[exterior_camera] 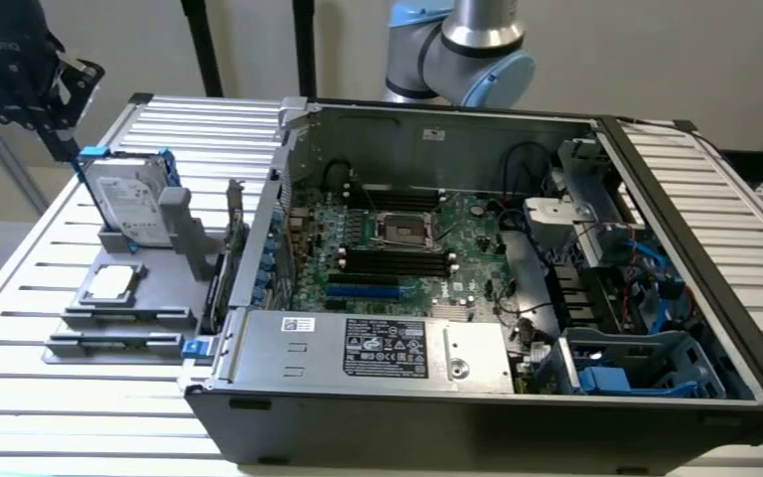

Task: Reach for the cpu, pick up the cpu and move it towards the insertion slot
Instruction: 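Pick up the cpu and move it towards the insertion slot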

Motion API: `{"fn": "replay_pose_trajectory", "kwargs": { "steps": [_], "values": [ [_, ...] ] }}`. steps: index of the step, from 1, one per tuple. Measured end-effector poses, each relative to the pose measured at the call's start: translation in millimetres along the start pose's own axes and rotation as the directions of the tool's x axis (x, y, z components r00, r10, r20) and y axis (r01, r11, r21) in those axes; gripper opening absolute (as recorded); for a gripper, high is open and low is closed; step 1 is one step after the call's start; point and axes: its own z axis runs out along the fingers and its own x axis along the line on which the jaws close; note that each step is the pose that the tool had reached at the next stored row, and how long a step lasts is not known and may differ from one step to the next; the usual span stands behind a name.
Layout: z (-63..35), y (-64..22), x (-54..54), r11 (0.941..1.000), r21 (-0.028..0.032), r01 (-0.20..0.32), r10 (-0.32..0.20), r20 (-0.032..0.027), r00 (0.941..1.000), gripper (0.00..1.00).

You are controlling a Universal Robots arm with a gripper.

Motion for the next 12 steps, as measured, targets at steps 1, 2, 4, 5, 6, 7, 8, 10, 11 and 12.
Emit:
{"fn": "replay_pose_trajectory", "kwargs": {
  "steps": [1,2,4,5,6,7,8,10,11,12],
  "values": [
    [0.9,-0.6,1.8,1.0000,0.0000,0.000,0.000,-0.0008,1.0000,0.11],
    [1.7,-1.1,3.6,1.0000,0.0001,0.000,0.000,-0.0012,1.0000,0.11],
    [3.5,-1.4,7.7,1.0000,0.0002,0.001,-0.001,-0.0017,1.0000,0.11],
    [4.6,-1.4,10.0,1.0000,0.0002,0.001,-0.001,-0.0017,1.0000,0.11],
    [5.7,-1.5,12.5,1.0000,0.0002,0.002,-0.002,-0.0018,1.0000,0.11],
    [6.9,-1.5,15.1,1.0000,0.0002,0.003,-0.003,-0.0018,1.0000,0.11],
    [8.3,-1.4,18.0,1.0000,0.0003,0.005,-0.005,-0.0018,1.0000,0.11],
    [11.0,-1.4,23.9,1.0000,0.0005,0.008,-0.008,-0.0021,1.0000,0.11],
    [12.2,-1.4,26.8,0.9999,0.0008,0.011,-0.011,-0.0021,0.9999,0.11],
    [13.3,-1.4,29.6,0.9999,0.0014,0.013,-0.013,-0.0022,0.9999,0.11]
  ]
}}
